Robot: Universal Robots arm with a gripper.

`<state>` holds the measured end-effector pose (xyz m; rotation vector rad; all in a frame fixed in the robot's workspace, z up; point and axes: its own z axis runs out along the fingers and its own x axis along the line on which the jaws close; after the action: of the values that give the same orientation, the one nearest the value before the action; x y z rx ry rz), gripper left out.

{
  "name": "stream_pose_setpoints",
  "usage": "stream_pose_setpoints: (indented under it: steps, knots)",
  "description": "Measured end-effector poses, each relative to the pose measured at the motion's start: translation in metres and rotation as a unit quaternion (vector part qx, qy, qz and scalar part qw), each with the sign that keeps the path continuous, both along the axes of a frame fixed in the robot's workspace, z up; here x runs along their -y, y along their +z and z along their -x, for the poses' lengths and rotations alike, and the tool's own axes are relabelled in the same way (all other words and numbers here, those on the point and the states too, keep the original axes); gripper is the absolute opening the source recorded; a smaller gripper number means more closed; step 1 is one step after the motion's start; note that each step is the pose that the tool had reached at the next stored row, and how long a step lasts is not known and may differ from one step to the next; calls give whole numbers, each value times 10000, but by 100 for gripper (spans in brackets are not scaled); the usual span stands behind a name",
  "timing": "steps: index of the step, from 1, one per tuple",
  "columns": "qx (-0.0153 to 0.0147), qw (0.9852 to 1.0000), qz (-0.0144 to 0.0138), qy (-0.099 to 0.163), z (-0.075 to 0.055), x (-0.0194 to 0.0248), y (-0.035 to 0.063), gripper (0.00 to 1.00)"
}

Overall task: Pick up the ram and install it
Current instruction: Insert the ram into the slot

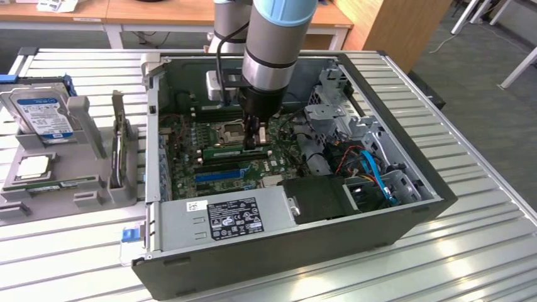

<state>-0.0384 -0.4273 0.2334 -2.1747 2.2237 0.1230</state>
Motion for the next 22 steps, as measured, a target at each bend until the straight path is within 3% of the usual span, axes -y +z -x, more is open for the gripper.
stream_pose_setpoints:
  steps: [22]
  knots:
    - [-1,10000,-4,38,-4,3,24,11]
